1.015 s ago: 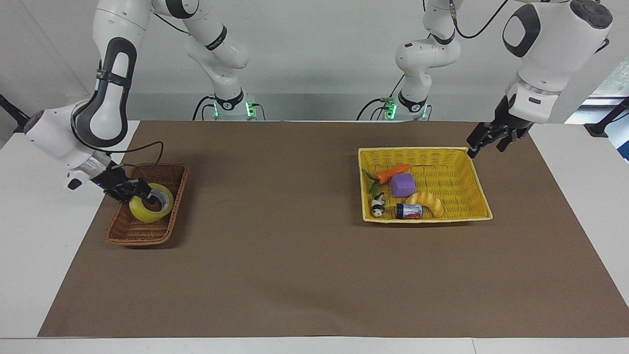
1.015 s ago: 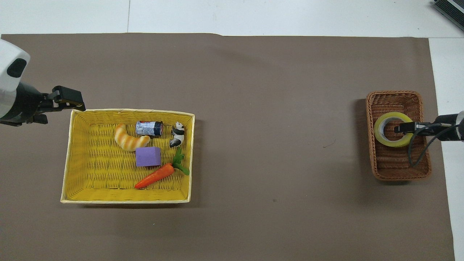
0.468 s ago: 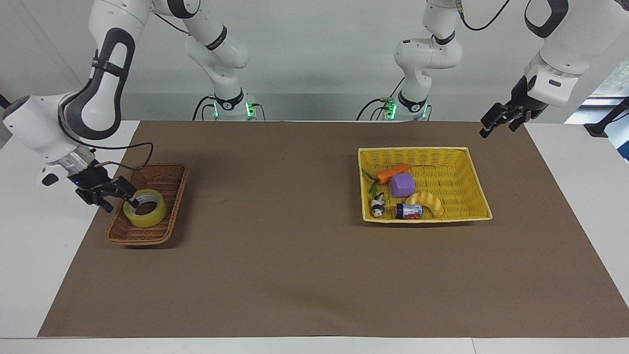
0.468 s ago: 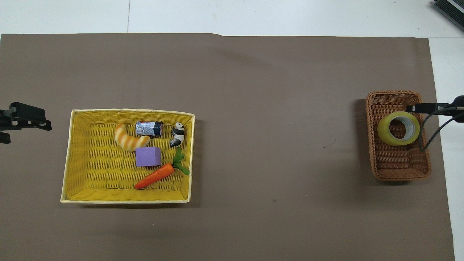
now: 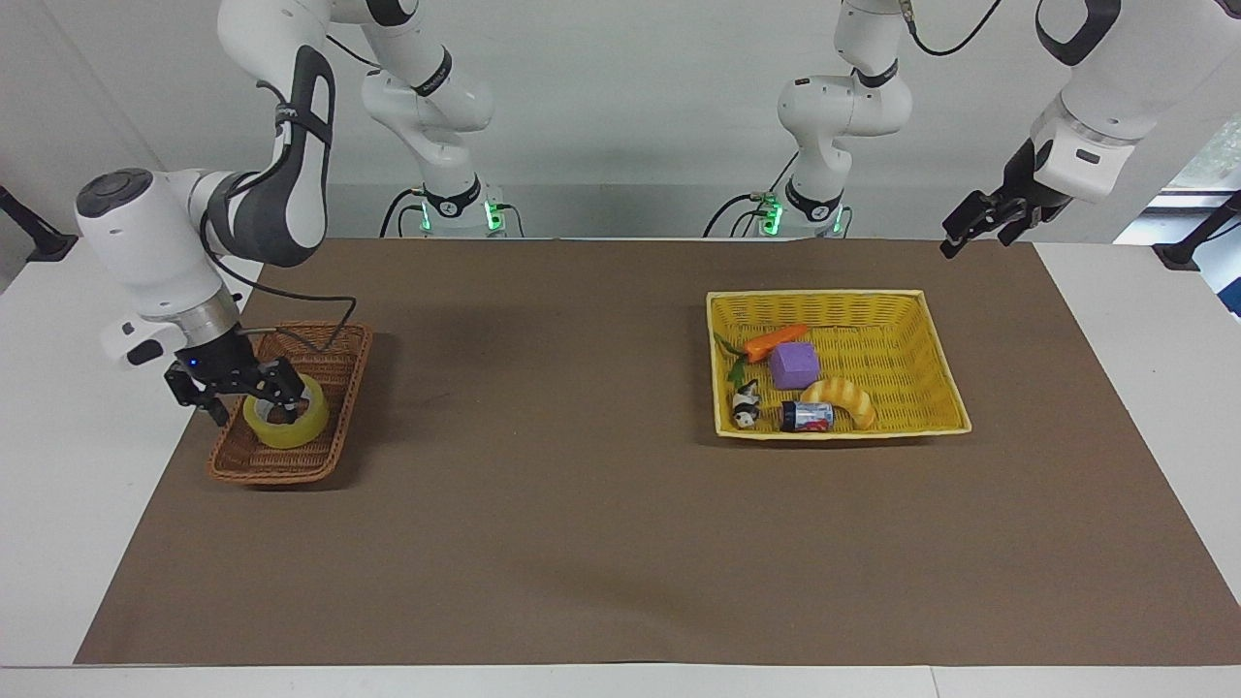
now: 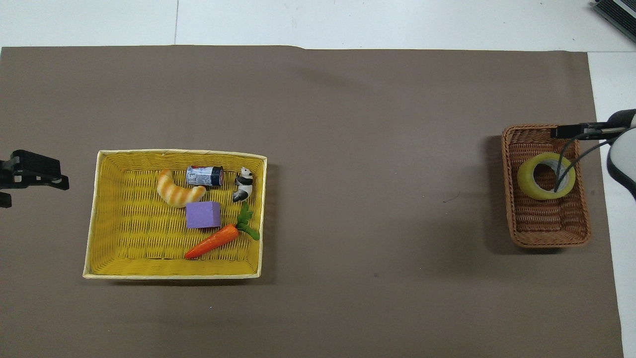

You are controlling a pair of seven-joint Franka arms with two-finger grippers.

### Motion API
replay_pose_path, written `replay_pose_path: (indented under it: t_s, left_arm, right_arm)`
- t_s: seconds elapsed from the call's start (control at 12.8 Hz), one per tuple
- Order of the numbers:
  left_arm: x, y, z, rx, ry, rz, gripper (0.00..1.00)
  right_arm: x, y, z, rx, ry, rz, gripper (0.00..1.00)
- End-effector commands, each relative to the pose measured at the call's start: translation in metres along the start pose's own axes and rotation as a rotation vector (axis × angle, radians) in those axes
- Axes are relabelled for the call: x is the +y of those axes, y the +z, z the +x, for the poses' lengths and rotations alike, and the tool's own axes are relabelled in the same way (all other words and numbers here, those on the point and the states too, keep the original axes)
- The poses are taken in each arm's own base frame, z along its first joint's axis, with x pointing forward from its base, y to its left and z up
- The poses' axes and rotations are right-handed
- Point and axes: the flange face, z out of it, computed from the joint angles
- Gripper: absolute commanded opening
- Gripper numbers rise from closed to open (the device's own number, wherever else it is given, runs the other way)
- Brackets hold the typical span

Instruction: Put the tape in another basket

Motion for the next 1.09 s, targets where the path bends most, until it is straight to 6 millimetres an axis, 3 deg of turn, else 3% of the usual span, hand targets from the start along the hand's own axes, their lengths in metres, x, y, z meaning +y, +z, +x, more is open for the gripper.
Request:
replay_pose_path:
  t_s: [0.0,0.23,0.47,0.62,0.86,1.01]
  left_arm:
    - [-0.001,-0.006,-0.006,-0.009,0.001,0.014,1.00]
    - [-0.005,-0.008,-0.003,0.010,-0.009,0.014,1.00]
    - [-0.013,-0.007,0.004,0.023,-0.018,0.010,1.00]
    - [-0.013,-0.007,0.003,0.019,-0.020,0.010,1.00]
    - [-0.006,-0.006,-0.003,0.022,-0.007,0.042,1.00]
    - [-0.006,0.001,-0.001,0.034,-0.001,0.069,1.00]
  right_arm:
    - [-0.022,-0.032,-0.015,-0.062,0.102,-0.001,1.00]
    - [-0.098,-0.066,-0.023,-0.099,0.222,-0.016,1.00]
    - [-0.135,-0.112,-0.039,-0.099,0.261,-0.023,1.00]
    - [-0.134,-0.137,-0.042,-0.075,0.245,-0.020,1.00]
    - [-0.126,-0.196,-0.039,-0.094,0.203,-0.023,1.00]
    - [-0.120,-0.228,-0.048,-0.129,0.197,-0.031,1.00]
